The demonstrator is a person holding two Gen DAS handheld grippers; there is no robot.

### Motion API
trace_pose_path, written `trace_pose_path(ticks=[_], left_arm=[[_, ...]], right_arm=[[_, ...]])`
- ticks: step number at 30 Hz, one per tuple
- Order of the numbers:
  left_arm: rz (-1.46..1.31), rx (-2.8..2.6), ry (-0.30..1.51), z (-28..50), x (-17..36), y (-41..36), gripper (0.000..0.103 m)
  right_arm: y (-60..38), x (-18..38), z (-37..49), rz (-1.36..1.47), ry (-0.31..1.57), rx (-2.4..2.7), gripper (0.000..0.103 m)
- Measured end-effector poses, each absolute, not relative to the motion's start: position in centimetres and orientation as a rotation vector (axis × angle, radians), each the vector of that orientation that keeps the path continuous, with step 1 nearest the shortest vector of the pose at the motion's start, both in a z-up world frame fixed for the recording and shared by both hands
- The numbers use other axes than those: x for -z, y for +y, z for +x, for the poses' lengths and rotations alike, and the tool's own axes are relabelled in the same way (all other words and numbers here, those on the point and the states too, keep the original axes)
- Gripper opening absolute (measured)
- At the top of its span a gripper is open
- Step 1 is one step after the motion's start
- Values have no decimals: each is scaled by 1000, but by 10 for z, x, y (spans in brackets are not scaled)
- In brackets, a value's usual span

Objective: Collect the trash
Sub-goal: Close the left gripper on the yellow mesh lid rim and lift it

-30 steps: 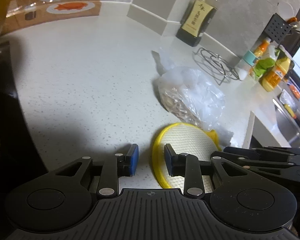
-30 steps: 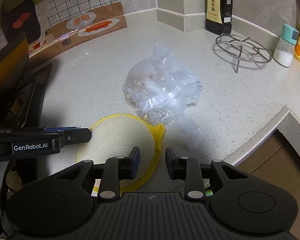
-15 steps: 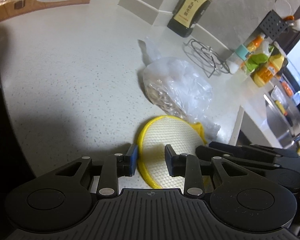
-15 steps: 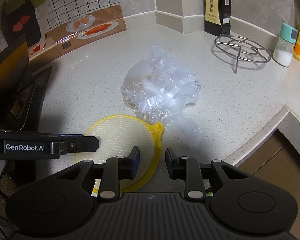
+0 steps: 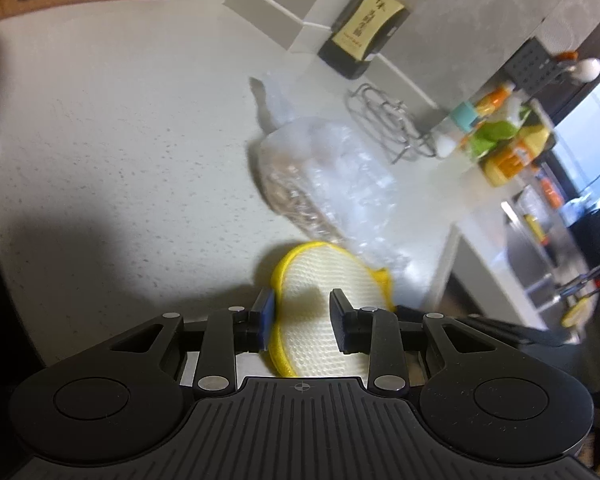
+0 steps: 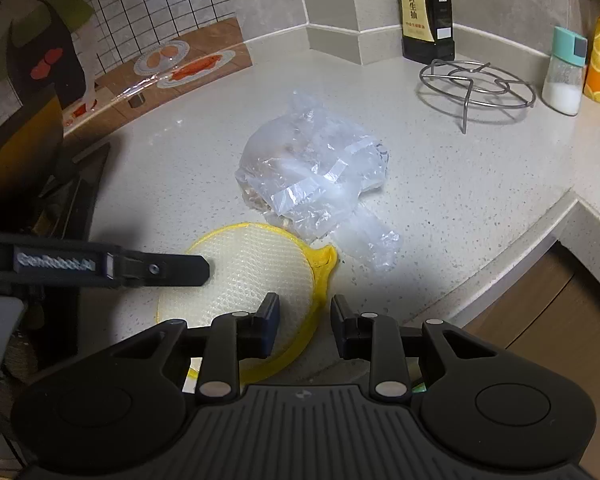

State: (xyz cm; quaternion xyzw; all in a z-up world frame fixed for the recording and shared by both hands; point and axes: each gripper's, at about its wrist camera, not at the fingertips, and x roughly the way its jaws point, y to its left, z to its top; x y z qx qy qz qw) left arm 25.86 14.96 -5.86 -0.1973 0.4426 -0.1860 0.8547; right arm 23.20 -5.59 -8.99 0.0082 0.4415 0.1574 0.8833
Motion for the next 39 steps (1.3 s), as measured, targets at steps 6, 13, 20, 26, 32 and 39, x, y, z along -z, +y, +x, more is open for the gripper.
trace_pose_path(ticks=[6,13,20,26,32,39], left_arm=[[-501,476,934,261,47,149,34],[-492,485,953,265,51,142,39],[-495,432,995,268,71,144,50],[-516,429,985,268,70,145,51],[-513,470,952,260,56,140,51],[-547,559,930,255,46,128,51]], right_arm=[[-58,91,230,20,910,-333,28],[-57,91,228,7,896,-346,28],[-56,92,226,-2,884,-349,28],[-55,92,224,-12,872,-351,28],[-57,93,221,-20,853,-359,28],[-58,93,219,-11,846,-358,28]])
